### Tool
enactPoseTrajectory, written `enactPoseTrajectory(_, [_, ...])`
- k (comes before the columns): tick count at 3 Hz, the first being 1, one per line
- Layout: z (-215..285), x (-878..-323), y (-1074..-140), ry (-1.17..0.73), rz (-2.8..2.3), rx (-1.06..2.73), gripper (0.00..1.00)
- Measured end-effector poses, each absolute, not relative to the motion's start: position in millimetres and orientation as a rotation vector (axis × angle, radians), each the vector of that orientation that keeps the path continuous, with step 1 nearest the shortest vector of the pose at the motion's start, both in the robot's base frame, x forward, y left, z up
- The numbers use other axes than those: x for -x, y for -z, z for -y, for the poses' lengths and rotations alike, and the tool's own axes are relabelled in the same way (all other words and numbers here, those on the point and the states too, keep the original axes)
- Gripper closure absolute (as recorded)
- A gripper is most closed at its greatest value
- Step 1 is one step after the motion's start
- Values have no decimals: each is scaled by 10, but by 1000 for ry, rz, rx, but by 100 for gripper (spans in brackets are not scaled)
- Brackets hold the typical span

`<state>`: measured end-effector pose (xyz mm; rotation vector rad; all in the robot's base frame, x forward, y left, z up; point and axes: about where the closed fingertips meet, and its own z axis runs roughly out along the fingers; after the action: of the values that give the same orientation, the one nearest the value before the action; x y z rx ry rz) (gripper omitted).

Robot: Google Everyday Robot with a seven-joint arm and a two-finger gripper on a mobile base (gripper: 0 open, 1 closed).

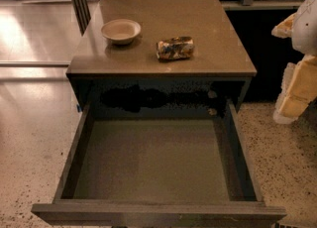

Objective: Place orange can into top drawer

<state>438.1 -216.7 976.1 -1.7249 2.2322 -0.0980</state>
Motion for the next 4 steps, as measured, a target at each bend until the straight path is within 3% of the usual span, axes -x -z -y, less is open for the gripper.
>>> enactPoseTrajectory(2, [2064, -4636, -9790, 142, -2160, 1763, 0])
enactPoseTrajectory(4, [1693, -5711, -9822, 134, -1951, 1897, 0])
